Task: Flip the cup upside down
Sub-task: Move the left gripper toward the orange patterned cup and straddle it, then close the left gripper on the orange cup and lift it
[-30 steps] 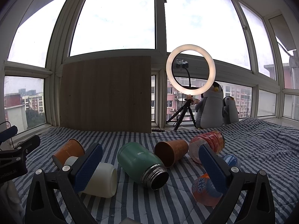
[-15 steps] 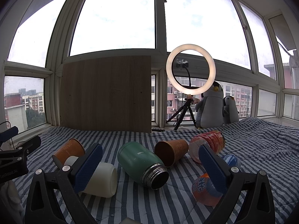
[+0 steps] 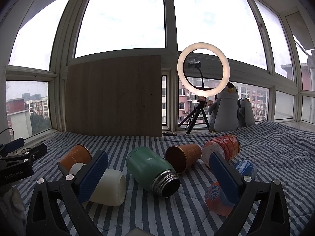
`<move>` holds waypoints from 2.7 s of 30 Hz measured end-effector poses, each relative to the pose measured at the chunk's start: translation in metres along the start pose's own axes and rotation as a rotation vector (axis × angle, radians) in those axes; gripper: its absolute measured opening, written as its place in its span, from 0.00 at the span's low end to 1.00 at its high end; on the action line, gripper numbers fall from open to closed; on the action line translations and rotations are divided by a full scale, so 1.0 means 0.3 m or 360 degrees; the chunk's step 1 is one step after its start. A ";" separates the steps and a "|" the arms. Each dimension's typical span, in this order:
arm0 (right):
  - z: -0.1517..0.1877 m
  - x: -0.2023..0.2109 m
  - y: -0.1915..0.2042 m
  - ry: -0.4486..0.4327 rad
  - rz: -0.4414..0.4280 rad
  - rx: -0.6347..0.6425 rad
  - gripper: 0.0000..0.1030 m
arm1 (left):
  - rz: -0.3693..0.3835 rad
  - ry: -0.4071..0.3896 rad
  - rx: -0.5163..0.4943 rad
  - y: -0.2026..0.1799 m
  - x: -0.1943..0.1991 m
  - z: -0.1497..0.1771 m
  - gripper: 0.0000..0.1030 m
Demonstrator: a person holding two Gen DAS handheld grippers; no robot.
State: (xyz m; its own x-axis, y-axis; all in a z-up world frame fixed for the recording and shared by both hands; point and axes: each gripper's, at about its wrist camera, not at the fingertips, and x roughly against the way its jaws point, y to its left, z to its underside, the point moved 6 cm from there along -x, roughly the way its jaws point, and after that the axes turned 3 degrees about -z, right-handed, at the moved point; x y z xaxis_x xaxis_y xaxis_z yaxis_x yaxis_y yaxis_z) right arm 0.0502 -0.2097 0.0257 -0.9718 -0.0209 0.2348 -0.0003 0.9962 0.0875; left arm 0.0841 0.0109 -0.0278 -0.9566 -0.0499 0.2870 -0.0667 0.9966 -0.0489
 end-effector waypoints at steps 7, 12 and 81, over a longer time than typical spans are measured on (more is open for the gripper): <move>-0.001 -0.004 -0.018 0.0037 -0.0030 -0.0041 0.99 | -0.0005 0.0148 0.0033 0.027 -0.065 0.011 1.00; -0.007 0.000 -0.028 0.0041 -0.0045 -0.0066 0.99 | -0.0015 0.0280 -0.0029 0.012 -0.136 0.016 1.00; 0.084 -0.007 -0.042 0.0455 0.0003 0.0083 0.98 | 0.0283 0.0861 0.0014 -0.050 -0.440 0.042 0.65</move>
State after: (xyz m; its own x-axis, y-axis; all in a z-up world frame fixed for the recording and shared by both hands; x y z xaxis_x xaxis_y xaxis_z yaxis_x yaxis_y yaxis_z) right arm 0.0463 -0.2201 -0.0003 -0.8661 -0.0346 0.4986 -0.0176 0.9991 0.0387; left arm 0.2079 0.0017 -0.0769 -0.6720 0.1616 0.7227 0.0773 0.9859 -0.1486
